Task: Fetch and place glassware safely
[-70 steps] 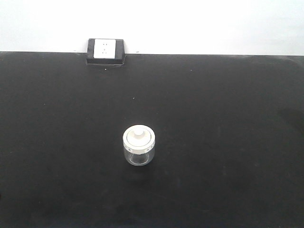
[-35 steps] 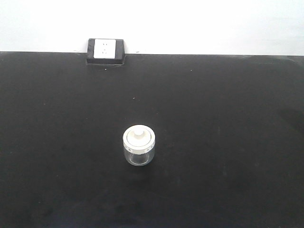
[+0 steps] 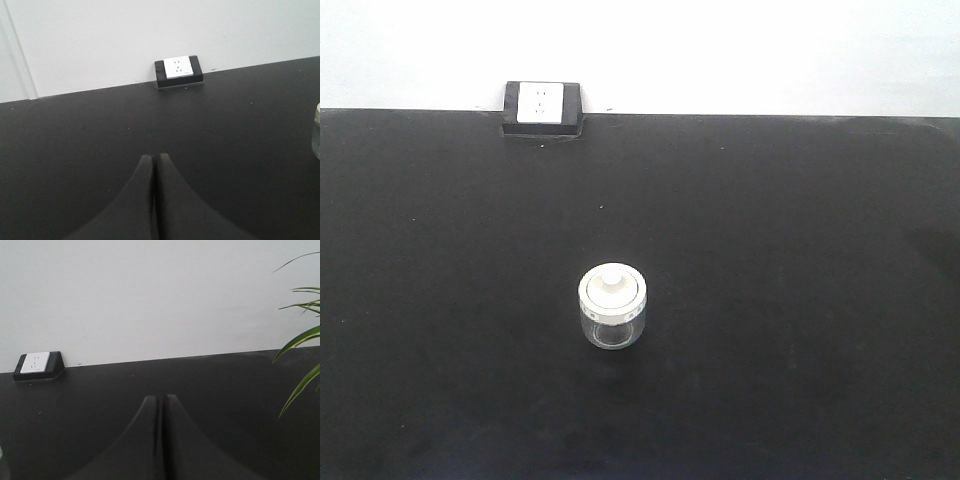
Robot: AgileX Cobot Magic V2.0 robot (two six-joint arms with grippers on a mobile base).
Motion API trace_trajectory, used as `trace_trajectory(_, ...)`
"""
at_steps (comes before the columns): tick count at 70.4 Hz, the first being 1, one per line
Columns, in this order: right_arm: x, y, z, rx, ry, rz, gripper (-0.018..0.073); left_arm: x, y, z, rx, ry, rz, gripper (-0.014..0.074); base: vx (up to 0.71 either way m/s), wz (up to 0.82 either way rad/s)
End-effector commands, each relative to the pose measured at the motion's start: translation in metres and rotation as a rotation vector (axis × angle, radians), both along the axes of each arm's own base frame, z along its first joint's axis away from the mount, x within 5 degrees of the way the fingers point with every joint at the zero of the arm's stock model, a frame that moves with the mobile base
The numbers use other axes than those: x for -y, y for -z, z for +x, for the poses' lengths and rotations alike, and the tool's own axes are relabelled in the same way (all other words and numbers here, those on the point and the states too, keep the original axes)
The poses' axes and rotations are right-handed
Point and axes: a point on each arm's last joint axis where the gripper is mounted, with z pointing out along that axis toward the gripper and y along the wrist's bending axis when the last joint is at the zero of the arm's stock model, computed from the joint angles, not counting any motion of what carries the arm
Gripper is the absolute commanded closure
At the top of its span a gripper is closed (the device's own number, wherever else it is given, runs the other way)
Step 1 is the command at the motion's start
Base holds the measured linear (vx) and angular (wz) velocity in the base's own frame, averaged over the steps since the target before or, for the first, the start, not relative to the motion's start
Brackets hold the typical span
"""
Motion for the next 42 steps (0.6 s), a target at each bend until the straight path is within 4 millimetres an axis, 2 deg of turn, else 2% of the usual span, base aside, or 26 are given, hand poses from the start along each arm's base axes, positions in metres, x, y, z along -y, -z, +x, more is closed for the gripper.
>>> trace_trajectory(1,-0.0019,-0.0117,-0.0010,0.055,-0.021,-0.023,0.0560,0.0003,0.0023,0.0003,0.051,0.003,-0.021,0.0603,0.00,0.00)
trace_trajectory(42,-0.0019,-0.0117,-0.0010,0.055,-0.021,-0.023,0.0560,0.0003,0.0023,0.0003,0.051,0.003,-0.021,0.0603,0.00,0.00)
